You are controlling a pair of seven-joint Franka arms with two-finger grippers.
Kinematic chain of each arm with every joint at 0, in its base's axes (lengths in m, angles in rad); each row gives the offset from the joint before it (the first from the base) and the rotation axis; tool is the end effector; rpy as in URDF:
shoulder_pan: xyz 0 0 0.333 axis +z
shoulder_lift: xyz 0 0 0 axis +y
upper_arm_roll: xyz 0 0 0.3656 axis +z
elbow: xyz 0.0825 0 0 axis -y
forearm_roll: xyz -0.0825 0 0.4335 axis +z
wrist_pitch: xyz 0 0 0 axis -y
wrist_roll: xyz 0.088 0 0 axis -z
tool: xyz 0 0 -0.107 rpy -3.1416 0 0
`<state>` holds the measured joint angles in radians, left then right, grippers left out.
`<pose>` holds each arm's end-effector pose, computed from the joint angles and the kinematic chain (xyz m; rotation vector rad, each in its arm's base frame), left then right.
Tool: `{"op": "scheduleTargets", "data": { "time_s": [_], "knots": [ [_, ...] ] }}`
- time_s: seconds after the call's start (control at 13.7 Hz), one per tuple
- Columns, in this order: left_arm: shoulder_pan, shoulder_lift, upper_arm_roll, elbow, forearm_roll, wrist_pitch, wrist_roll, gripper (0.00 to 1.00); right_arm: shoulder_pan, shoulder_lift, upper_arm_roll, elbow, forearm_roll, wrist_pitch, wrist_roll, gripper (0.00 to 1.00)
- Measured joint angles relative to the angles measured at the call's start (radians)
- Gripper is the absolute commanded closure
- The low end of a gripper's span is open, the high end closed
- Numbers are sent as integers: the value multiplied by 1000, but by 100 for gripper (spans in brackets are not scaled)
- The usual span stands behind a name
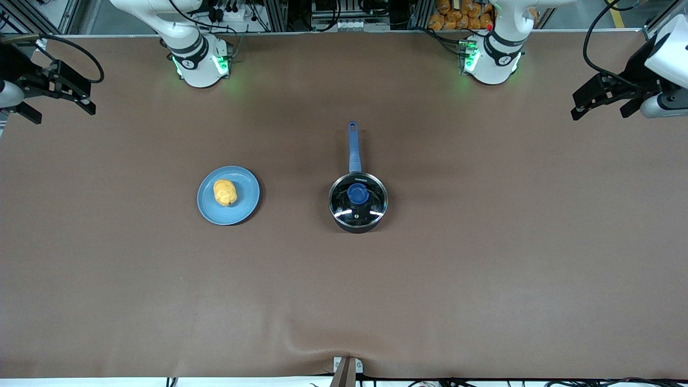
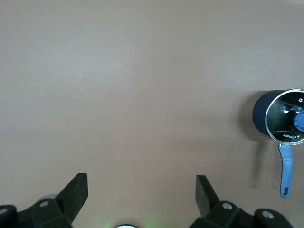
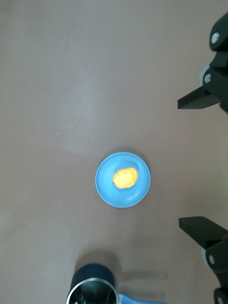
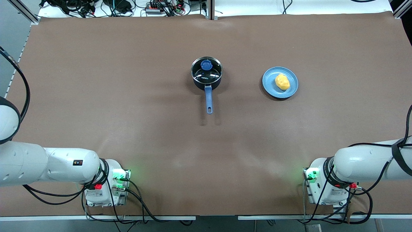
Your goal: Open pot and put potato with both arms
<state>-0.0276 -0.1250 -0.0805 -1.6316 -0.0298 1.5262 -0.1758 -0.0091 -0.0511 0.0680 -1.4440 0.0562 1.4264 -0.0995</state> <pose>0.5499 -0.0665 0.7107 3.1175 0.1039 0.0253 0.5659 0.0415 0.7563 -3.0790 -0.2583 -0.0532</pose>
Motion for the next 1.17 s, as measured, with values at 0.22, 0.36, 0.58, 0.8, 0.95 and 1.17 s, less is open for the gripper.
{"op": "scheduleTargets", "data": {
  "time_s": [0.22,0.36,0.58,0.8,0.95,1.17],
  "knots": [
    [2,1,0,0,9,0,0,0,-2,0,-33,-5,43,-7,0,0],
    [4,1,2,1,12,0,0,0,-2,0,-37,-7,43,-9,0,0],
    [5,1,4,1,17,-1,0,0,-2,0,-37,-7,43,-15,0,0],
    [5,1,5,1,17,-4,0,0,-2,0,-37,-11,43,-18,-1,0],
    [5,1,5,1,17,-25,1,0,-2,0,-37,-14,43,-18,-1,0],
    [4,3,4,1,17,-47,2,0,-2,0,-37,-15,43,-18,-1,0]
  ]
}}
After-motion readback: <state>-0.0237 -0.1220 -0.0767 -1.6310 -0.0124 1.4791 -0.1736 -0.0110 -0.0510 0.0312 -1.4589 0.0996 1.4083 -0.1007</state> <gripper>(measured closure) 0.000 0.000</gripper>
